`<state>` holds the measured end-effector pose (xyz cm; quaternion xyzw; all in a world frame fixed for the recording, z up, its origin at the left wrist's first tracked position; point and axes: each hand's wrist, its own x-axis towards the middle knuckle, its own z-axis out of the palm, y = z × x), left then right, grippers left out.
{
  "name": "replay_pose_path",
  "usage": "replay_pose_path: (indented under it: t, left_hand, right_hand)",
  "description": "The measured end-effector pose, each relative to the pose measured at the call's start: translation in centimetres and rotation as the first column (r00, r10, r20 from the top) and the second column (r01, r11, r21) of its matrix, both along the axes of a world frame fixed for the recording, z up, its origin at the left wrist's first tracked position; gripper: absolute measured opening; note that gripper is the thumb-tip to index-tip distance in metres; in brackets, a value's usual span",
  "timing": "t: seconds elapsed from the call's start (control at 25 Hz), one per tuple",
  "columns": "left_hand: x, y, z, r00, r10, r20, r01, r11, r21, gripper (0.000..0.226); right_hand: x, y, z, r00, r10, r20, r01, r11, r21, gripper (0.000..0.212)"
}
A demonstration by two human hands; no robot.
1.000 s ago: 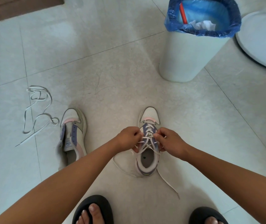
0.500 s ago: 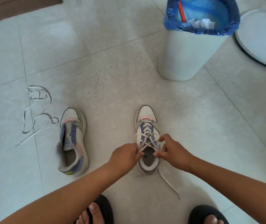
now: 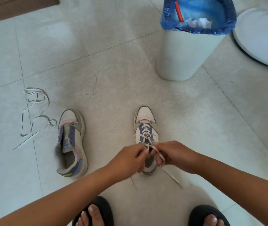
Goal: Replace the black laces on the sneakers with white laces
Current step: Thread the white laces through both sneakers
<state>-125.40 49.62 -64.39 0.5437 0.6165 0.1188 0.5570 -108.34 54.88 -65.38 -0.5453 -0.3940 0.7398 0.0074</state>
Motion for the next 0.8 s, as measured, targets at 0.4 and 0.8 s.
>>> replay_pose_path:
  t: [0.4, 0.8]
  left_hand:
    - [2.9, 0.3, -4.3, 0.86, 0.045, -0.508, -0.036, 0.999, 0.028, 0.081]
    - [3.2, 1.3, -7.6, 0.869, 0.339, -0.361, -0.315, 0.941, 0.124, 0.077]
  right_hand:
    - [-2.2, -3.0, 2.5, 0.949, -0.313, -0.023, 0.302, 0.931, -0.207, 0.031]
    - [-1.8, -6.5, 7.3, 0.922, -0.327, -0.207, 0.257, 0.917, -0.304, 0.032]
